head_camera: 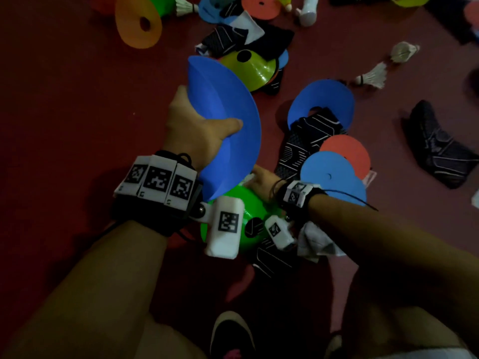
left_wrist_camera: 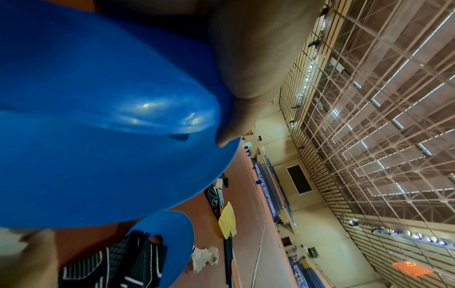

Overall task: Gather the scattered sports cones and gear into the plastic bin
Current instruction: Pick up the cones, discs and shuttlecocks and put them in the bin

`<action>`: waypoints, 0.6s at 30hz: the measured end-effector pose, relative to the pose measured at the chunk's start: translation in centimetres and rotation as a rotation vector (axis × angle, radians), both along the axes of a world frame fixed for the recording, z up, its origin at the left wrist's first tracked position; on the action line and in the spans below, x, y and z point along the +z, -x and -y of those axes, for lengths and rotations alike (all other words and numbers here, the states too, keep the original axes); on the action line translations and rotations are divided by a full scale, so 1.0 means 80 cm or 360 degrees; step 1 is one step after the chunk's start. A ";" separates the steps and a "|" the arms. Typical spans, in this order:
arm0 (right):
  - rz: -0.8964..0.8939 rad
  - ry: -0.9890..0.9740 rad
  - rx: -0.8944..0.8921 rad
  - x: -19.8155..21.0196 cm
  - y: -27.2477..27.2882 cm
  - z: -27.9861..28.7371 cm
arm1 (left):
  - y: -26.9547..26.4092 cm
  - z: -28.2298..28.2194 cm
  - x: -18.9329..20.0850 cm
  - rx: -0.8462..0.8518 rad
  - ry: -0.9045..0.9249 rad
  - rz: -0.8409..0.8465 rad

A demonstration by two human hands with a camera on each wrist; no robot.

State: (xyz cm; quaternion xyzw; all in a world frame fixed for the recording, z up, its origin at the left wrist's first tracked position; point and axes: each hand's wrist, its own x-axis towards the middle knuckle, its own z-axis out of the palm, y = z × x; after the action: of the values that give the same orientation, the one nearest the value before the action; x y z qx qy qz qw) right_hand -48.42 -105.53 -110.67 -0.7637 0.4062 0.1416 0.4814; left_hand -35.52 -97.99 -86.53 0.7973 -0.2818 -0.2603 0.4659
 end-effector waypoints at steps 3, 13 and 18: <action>-0.0336 -0.0048 0.0143 0.022 0.039 -0.036 | 0.015 0.007 -0.004 -0.0129 -0.0054 -0.0044; -0.0458 0.0066 -0.0275 0.002 0.094 -0.160 | 0.077 0.033 -0.019 -0.0431 -0.0187 -0.0019; -0.0348 -0.0221 -0.0547 0.030 0.142 -0.163 | 0.113 0.060 -0.024 -0.0569 -0.0208 -0.0012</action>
State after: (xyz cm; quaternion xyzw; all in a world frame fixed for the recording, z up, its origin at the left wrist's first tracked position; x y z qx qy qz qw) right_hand -59.78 -92.49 -108.29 -0.6283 0.5695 0.1671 0.5031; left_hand -44.57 -102.76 -88.48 0.7621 -0.3998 -0.3596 0.3606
